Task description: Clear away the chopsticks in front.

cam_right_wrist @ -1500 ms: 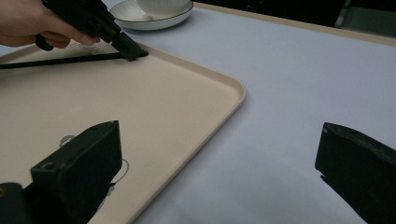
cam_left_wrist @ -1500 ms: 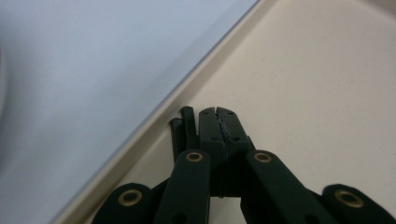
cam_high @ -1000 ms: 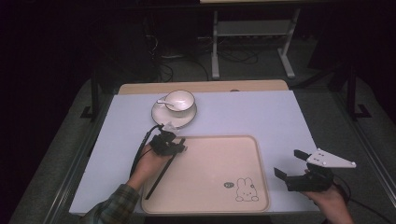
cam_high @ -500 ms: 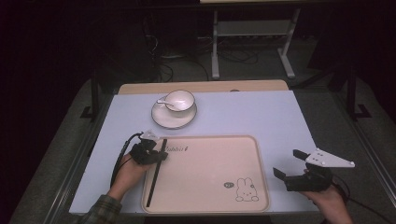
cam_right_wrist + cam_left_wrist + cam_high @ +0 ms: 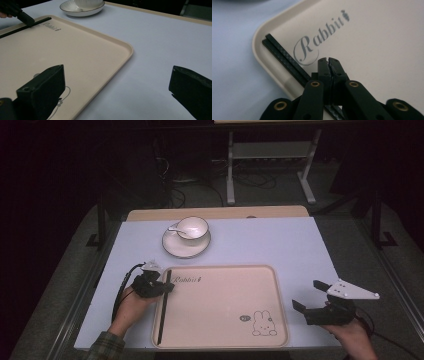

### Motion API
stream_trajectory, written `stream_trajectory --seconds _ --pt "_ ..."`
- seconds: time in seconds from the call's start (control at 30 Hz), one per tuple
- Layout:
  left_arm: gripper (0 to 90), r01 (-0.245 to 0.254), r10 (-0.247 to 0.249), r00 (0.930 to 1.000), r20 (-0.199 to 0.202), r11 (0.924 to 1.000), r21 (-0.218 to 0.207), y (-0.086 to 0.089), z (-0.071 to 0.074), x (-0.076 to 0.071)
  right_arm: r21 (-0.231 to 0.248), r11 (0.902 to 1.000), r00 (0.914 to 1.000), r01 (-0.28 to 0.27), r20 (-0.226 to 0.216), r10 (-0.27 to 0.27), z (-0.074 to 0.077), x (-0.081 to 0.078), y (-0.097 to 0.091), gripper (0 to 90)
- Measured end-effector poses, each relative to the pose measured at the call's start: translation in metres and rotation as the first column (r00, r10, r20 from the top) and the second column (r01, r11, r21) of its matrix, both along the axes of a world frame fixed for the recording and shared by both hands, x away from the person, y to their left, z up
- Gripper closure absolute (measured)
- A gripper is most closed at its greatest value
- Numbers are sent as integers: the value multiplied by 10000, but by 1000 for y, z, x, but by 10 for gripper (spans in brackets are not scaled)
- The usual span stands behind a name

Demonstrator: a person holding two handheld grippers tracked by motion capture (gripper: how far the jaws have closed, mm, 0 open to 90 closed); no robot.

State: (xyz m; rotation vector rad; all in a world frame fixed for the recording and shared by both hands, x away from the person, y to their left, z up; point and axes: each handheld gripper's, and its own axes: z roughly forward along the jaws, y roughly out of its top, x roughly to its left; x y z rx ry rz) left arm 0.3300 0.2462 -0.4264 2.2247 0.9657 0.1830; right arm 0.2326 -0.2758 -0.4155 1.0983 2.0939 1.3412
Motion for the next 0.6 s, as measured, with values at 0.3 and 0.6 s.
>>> stream_trajectory --seconds 0.3,0.6 --pt "552 45 29 9957 921 9968 -794 20 19 -22 17 10000 10000 8 -27 -8 -1 0 0 0" --pt "293 -19 167 9858 1669 9960 -888 50 20 -48 12 10000 10000 -1 -26 1 0 0 0 0"
